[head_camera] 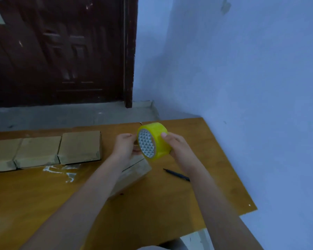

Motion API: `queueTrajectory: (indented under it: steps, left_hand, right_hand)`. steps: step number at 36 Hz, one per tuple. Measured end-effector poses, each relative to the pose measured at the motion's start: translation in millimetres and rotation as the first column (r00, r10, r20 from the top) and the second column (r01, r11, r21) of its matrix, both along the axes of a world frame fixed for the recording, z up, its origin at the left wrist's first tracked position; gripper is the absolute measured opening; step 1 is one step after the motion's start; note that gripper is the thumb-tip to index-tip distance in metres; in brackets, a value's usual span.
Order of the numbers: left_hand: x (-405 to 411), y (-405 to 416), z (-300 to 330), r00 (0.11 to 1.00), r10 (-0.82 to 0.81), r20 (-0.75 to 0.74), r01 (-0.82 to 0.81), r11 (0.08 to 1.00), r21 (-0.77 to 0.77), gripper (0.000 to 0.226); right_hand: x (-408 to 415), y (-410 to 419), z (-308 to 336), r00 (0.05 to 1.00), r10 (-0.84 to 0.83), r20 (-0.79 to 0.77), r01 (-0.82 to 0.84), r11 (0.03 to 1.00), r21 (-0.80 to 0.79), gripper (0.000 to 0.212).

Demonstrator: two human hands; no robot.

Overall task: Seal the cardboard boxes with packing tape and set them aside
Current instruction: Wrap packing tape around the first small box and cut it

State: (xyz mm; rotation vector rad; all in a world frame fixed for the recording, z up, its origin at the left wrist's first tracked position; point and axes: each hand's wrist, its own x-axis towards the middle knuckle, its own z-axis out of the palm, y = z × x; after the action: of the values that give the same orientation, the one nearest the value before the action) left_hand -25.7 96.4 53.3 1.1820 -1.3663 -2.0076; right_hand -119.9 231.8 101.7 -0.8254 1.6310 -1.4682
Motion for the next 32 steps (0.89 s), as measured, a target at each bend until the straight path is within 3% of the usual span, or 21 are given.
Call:
queueTrajectory:
  steps: [4,7,10,11,13,19,22,32]
  left_hand:
    - [-7,-5,0,0.992,-0.081,0.094,0.095,0.982,-0.16,0.034]
    - [-12,-20,4,0.996,0.019,0.089,0.005,0.966,-0.26,0.038]
    - [-10,-40,9,0.994,0.092,0.051,-0.074,0.958,-0.278,0.033]
    - [-9,-44,7,0.995,0.071,0.07,-0.044,0.944,-0.328,0.034]
    - [-8,-43,-5,0.987,0.007,0.158,0.057,0.917,-0.394,0.035]
    - [1,-31,-53,0.975,-0.025,0.219,0.08,0.966,-0.246,0.027]
    - [1,-33,-65,0.974,-0.029,0.226,0.075,0.977,-0.198,0.024]
    - [-5,-41,-86,0.957,-0.044,0.285,0.133,0.944,-0.301,0.012]
  right_hand:
    - [0,3,-9,1.0,0.002,-0.006,-0.003,1.0,-0.029,0.028]
    - [-1,7,-10,0.999,-0.033,0.01,0.033,0.999,0.018,0.025]
    - [4,10,-18,0.965,0.077,-0.252,0.026,0.923,0.385,0.04]
    - [6,11,-25,0.926,0.133,-0.353,0.077,0.85,0.521,0.047]
    - [9,13,-37,0.885,0.178,-0.431,0.163,0.749,0.643,0.054]
    - [9,18,-64,0.866,0.247,-0.435,0.149,0.704,0.695,0.05]
    - [11,20,-74,0.876,0.312,-0.368,0.044,0.708,0.705,0.045]
    - [7,19,-94,0.868,0.345,-0.357,0.002,0.717,0.697,0.029]
